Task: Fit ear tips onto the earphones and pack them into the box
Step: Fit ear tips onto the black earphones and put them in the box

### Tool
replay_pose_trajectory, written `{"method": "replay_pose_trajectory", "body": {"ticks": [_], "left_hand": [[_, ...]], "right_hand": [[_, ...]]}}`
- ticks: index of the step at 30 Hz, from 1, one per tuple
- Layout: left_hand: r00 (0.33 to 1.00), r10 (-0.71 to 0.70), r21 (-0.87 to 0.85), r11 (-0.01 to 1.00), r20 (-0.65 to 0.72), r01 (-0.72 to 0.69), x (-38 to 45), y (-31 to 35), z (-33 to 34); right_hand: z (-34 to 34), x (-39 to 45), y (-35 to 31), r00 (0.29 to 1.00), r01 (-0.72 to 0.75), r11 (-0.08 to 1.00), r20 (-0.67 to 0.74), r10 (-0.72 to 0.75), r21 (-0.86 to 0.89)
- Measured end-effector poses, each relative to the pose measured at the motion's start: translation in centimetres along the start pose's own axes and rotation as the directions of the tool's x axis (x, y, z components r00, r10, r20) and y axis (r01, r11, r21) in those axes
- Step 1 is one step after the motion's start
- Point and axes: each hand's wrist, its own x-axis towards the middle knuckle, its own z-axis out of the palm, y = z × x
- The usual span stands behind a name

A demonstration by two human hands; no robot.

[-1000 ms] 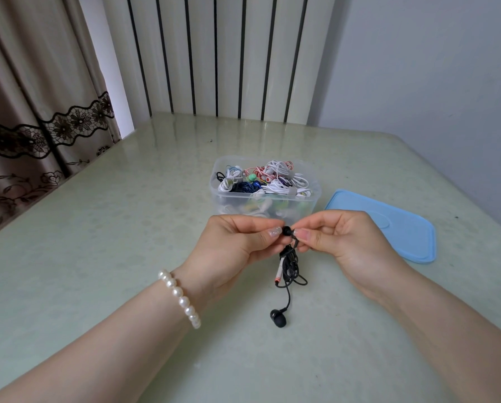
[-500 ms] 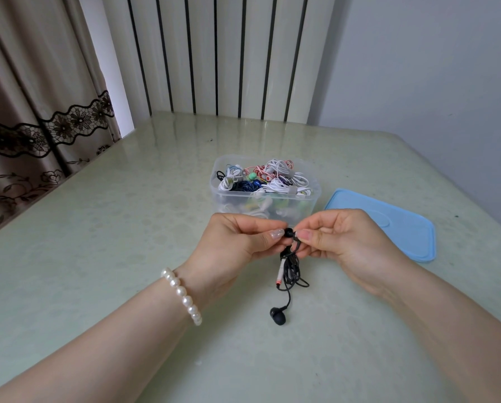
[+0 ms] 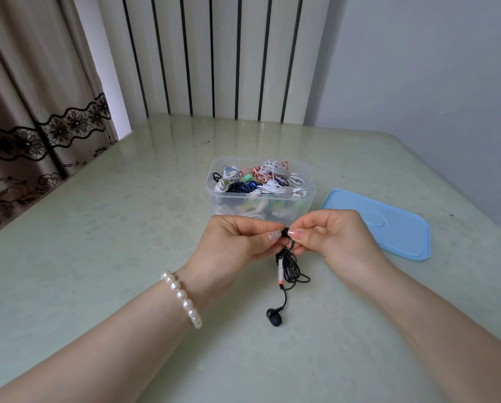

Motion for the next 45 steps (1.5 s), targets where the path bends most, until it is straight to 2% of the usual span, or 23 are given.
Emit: {"method": "replay_pose_trajectory", "body": {"ticks": [4,6,8,10,12,14,18,22,27,32,37,40,45], "left_hand": [[1.0,-0.028,-0.048,0.998,-0.012,0.027,0.1,0.0,0.1],[0.999,-0.033,-0.049,0.998,-0.016,0.032,0.0,-0.1,0.0],[0.999,-0.03,-0.035,0.999,-0.022,0.029,-0.1,-0.2,0.2],[0.999,0.001,-0.005,1.0,-0.036,-0.002,-0.3,-0.4,0.3],[0.998,0.048,0.033,0.998,-0.04,-0.047,-0.3,-0.4,0.5],[0.995,0.096,0.082,0.992,-0.029,-0.094,-0.4,-0.3,0.6],[0.995,0.104,0.077,0.992,0.002,-0.104,-0.6,0.0,0.7],[0.999,-0.015,-0.128,0.992,-0.05,0.009,-0.2,0.3,0.3],[0.995,-0.1,-0.208,0.974,-0.021,0.094,-0.1,0.5,-0.2],[0.995,-0.098,-0.224,0.971,-0.03,0.089,0.1,0.2,-0.2],[0.996,0.001,-0.121,0.993,-0.087,-0.012,-0.1,0.0,0.2],[0.989,0.081,-0.046,0.995,-0.122,-0.087,-0.3,0.0,0.5],[0.988,0.099,-0.04,0.994,-0.118,-0.105,0.1,-0.1,0.5]], "right_hand": [[0.6,-0.4,0.8,0.962,0.217,0.932,-0.098,-0.254,-0.289],[0.8,-0.5,1.1,0.906,0.342,0.842,-0.09,-0.413,-0.418],[0.9,-0.5,1.2,0.867,0.412,0.761,-0.04,-0.497,-0.501],[0.9,-0.5,0.9,0.9,0.369,0.821,-0.053,-0.433,-0.436],[0.6,-0.3,0.5,0.955,0.263,0.935,-0.077,-0.288,-0.237],[0.2,-0.1,0.2,0.986,0.158,0.987,-0.062,-0.158,0.002],[-0.1,0.1,0.6,1.0,-0.014,0.955,-0.017,0.02,0.296],[-0.1,0.2,0.3,0.991,-0.122,0.878,0.105,0.083,0.463],[0.0,-0.1,-0.1,0.982,-0.129,0.851,0.185,0.038,0.508],[0.0,-0.1,0.0,0.992,-0.065,0.893,0.124,0.01,0.445],[0.2,-0.1,0.0,0.998,0.052,0.967,0.016,-0.058,0.251],[0.4,-0.3,-0.1,0.997,0.072,0.972,0.006,-0.075,0.223],[0.6,-0.2,-0.2,0.998,0.069,0.972,-0.002,-0.07,0.226]]}}
